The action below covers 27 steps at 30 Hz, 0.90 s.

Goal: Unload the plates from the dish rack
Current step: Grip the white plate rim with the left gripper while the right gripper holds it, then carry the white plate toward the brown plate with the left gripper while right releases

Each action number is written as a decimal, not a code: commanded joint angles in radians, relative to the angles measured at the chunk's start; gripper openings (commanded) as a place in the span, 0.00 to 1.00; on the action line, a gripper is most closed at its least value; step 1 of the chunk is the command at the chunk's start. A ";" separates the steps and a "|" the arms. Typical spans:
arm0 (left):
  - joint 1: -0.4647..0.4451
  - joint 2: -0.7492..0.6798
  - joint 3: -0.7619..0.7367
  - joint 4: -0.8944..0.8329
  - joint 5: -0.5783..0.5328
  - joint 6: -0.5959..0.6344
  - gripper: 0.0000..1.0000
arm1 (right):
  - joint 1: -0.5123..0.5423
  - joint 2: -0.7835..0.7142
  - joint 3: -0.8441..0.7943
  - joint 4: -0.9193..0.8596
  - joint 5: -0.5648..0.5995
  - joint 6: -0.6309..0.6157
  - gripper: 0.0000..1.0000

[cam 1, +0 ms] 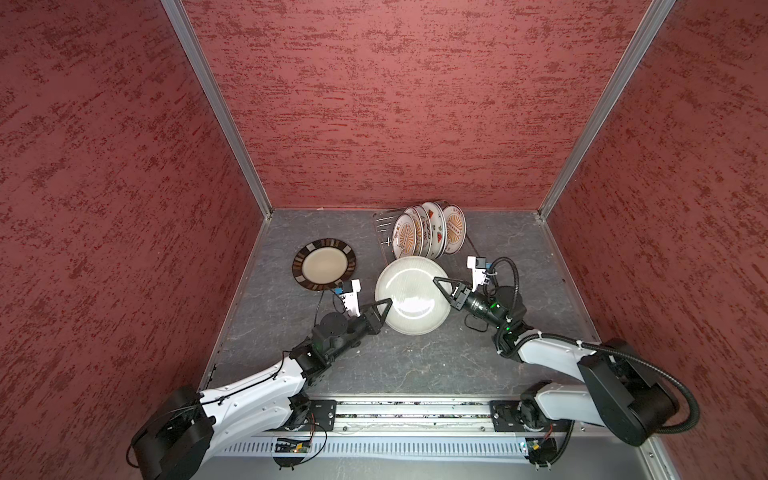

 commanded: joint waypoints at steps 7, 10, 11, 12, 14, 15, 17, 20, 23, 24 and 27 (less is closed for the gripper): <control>-0.007 -0.003 0.026 0.008 0.055 0.056 0.03 | 0.023 0.011 0.075 0.060 -0.026 -0.003 0.10; 0.001 -0.004 0.027 0.011 0.057 0.041 0.01 | 0.031 0.022 0.094 0.041 -0.045 -0.008 0.20; 0.011 -0.006 0.029 0.011 0.065 0.030 0.01 | 0.031 0.027 0.098 0.039 -0.048 -0.008 0.22; 0.022 -0.008 0.030 0.016 0.079 0.019 0.01 | 0.031 0.032 0.101 0.039 -0.053 -0.005 0.23; 0.052 -0.017 0.029 0.038 0.122 -0.018 0.02 | 0.033 0.046 0.111 0.046 -0.070 0.003 0.24; 0.063 -0.019 0.030 0.053 0.135 -0.030 0.01 | 0.033 0.051 0.114 0.049 -0.075 0.009 0.25; 0.083 -0.027 0.036 0.062 0.155 -0.050 0.00 | 0.033 0.059 0.120 0.053 -0.078 0.013 0.30; 0.105 -0.032 0.048 0.063 0.171 -0.061 0.00 | 0.033 0.060 0.124 0.032 -0.070 0.008 0.59; 0.127 -0.039 0.051 0.067 0.183 -0.073 0.00 | 0.033 0.051 0.129 -0.010 -0.054 -0.001 0.80; 0.136 -0.043 0.051 0.070 0.187 -0.078 0.00 | 0.033 0.046 0.129 -0.023 -0.050 -0.005 0.87; 0.162 -0.051 0.045 0.083 0.206 -0.093 0.00 | 0.033 0.035 0.125 -0.043 -0.033 -0.012 0.99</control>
